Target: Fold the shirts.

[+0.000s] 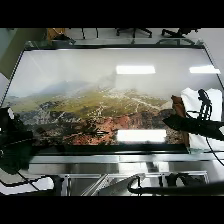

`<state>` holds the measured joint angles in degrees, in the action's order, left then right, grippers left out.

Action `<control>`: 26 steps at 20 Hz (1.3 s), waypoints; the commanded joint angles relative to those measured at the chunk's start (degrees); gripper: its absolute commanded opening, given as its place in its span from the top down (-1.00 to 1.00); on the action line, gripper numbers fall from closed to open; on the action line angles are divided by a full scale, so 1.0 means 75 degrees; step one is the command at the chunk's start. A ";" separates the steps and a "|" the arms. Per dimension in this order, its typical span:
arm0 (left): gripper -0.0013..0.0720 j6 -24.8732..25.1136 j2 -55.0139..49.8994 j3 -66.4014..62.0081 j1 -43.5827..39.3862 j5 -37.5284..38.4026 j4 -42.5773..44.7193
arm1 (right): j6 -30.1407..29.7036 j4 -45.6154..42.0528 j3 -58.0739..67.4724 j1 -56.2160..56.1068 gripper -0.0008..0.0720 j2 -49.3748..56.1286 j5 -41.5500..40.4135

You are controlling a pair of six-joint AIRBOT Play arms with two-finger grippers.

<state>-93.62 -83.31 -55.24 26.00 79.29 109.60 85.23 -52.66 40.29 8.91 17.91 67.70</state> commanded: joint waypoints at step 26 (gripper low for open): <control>0.92 0.1486 0.1536 -0.5039 -0.5776 -0.0475 -0.5820 | 0.0003 0.0003 -0.0003 -0.0009 0.93 -0.0006 0.0003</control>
<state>-82.83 -69.97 -92.75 -9.87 77.08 68.36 85.25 -52.64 40.29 8.91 17.91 67.70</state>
